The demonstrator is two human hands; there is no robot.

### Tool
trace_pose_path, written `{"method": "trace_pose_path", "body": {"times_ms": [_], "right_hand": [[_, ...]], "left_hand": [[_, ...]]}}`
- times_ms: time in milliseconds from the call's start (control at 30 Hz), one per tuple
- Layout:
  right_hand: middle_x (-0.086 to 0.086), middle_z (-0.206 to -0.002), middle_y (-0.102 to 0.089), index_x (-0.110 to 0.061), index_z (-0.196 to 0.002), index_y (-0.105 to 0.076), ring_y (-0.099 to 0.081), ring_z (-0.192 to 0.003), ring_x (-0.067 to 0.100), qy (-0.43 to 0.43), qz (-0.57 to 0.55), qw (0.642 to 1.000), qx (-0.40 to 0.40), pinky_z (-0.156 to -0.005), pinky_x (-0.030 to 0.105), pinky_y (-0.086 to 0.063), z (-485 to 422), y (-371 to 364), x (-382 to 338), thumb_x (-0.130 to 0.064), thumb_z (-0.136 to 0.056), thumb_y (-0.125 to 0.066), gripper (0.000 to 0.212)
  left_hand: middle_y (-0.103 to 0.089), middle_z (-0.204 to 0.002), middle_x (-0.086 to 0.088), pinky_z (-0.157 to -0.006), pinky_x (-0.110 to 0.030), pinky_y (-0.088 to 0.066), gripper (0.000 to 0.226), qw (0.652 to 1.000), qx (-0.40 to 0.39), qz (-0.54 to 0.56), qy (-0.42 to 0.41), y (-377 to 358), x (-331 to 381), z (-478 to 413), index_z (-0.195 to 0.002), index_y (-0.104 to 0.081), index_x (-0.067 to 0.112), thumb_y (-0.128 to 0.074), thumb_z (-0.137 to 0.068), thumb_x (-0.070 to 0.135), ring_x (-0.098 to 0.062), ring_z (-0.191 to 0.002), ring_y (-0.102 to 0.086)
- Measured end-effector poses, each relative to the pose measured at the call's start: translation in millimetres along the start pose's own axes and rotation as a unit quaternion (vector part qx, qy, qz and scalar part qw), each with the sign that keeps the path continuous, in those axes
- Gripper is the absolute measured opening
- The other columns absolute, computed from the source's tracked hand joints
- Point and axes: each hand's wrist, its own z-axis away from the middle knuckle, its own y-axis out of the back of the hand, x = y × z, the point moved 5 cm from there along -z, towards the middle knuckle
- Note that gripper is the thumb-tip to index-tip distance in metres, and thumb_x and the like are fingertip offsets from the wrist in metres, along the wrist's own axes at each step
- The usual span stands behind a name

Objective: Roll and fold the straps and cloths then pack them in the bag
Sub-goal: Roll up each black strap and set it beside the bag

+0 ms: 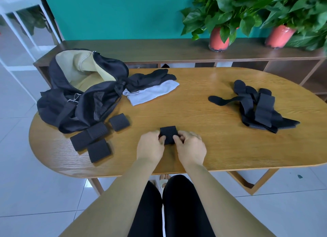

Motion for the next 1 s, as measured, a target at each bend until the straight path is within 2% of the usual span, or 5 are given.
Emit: {"method": "trace_pose_path", "body": {"times_ms": [233,433,600,800,1000], "right_hand": [[-0.005,-0.100,-0.062,-0.023,-0.113,-0.063,-0.053,-0.096,0.016,0.036,0.005,0.999,0.023,-0.076,0.033,-0.047,3,1,-6,-0.028,-0.091,-0.058,0.024],[-0.006,-0.105,-0.065,-0.024,-0.106,-0.071,-0.050,-0.097,0.019,0.077,0.013,0.997,0.023,-0.075,0.032,-0.043,6,-2,-5,-0.019,-0.093,-0.054,0.022],[-0.009,-0.112,-0.063,-0.024,-0.116,-0.068,-0.045,-0.105,0.017,0.114,0.011,0.993,-0.029,-0.081,0.028,-0.035,12,-10,-16,-0.011,-0.093,-0.050,0.032],[-0.013,-0.123,-0.055,-0.028,-0.129,-0.058,-0.036,-0.114,0.015,0.168,0.034,0.976,-0.133,-0.090,0.028,-0.031,25,-40,-61,-0.007,-0.095,-0.043,0.043],[-0.012,-0.125,-0.052,-0.028,-0.134,-0.054,-0.034,-0.117,0.014,0.208,0.026,0.961,-0.178,-0.094,0.030,-0.031,41,-69,-105,-0.005,-0.093,-0.042,0.049]], "left_hand": [[-0.061,-0.092,-0.004,-0.070,-0.033,-0.051,0.022,1.000,0.024,0.001,-0.008,3,5,1,-0.114,-0.053,0.013,-0.055,-0.094,0.023,-0.021,-0.083,-0.060],[-0.048,-0.123,-0.001,-0.078,-0.032,-0.050,0.041,0.987,-0.002,-0.079,-0.141,2,1,19,-0.134,-0.051,0.022,-0.048,-0.094,0.011,-0.021,-0.096,-0.059],[-0.063,-0.108,0.007,-0.071,-0.032,-0.026,0.051,0.941,0.062,-0.241,-0.229,23,-6,30,-0.113,-0.070,0.022,-0.071,-0.065,0.005,-0.020,-0.101,-0.045],[-0.068,-0.094,0.003,-0.083,-0.041,-0.025,0.045,0.924,0.093,-0.316,-0.195,56,-50,38,-0.091,-0.073,0.017,-0.074,-0.047,0.005,-0.023,-0.104,-0.044],[-0.065,-0.115,0.000,-0.087,-0.041,-0.023,0.061,0.935,0.042,-0.332,-0.115,86,-92,50,-0.121,-0.064,0.015,-0.070,-0.062,0.004,-0.024,-0.114,-0.047]]}}
